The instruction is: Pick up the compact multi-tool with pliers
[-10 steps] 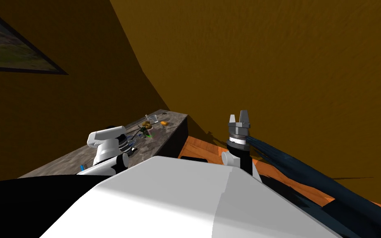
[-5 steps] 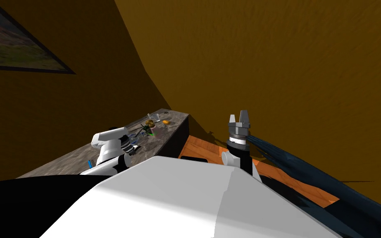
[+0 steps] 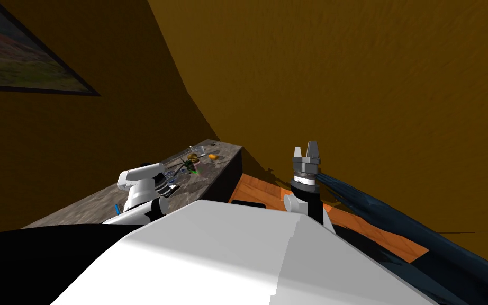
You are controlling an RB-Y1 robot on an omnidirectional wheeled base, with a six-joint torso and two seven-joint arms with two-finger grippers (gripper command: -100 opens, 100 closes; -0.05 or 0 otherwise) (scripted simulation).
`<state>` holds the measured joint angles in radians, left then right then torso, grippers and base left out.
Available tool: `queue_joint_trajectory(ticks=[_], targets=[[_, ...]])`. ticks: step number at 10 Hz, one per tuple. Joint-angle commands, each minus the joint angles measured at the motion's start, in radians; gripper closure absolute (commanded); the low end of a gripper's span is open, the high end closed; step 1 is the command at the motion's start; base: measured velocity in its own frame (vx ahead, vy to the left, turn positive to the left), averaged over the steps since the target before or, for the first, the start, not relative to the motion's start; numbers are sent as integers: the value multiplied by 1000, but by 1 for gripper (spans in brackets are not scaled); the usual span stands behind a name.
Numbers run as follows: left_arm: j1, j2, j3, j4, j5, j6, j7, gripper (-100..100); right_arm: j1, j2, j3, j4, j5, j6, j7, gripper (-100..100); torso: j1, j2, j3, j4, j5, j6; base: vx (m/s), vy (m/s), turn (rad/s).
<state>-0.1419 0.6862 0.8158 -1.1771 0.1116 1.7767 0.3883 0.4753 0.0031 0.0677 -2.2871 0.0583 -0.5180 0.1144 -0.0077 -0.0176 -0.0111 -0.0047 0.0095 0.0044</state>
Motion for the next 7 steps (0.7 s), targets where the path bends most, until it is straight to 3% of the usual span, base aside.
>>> queue_joint_trajectory(ticks=[1, 2, 3, 5, 6, 7], targets=[[0, 0, 0, 0, 0, 0, 0, 100, 0, 0, 0, 0, 0, 0, 0, 0, 0, 0, 0, 0, 0, 0, 0, 0, 0], [0, 0, 0, 0, 0, 0, 0, 0, 0, 0, 0, 0, 0, 0, 0, 0, 0, 0, 0, 0, 0, 0, 0, 0, 0], [0, 16, 2, -12, -5, 31, 0, 100, 0, 0, 0, 0, 0, 0, 0, 0, 0, 0, 0, 0, 0, 0, 38, -30, -72], [1, 24, 3, -22, -8, 53, 0, 100, 0, 0, 0, 0, 0, 0, 0, 0, -2, -4, -2, -1, -1, 1, 55, -29, -57], [0, 23, 2, -11, -7, 39, -1, 100, 0, 0, 0, 0, 0, 0, 0, 0, -2, -5, -3, -1, -1, 1, 26, -10, -9], [-1, 24, 2, -13, -7, 43, -1, 0, 0, 0, 0, 0, 0, 0, 0, 0, -1, -3, -2, -1, 0, 1, 5, -3, -1]])
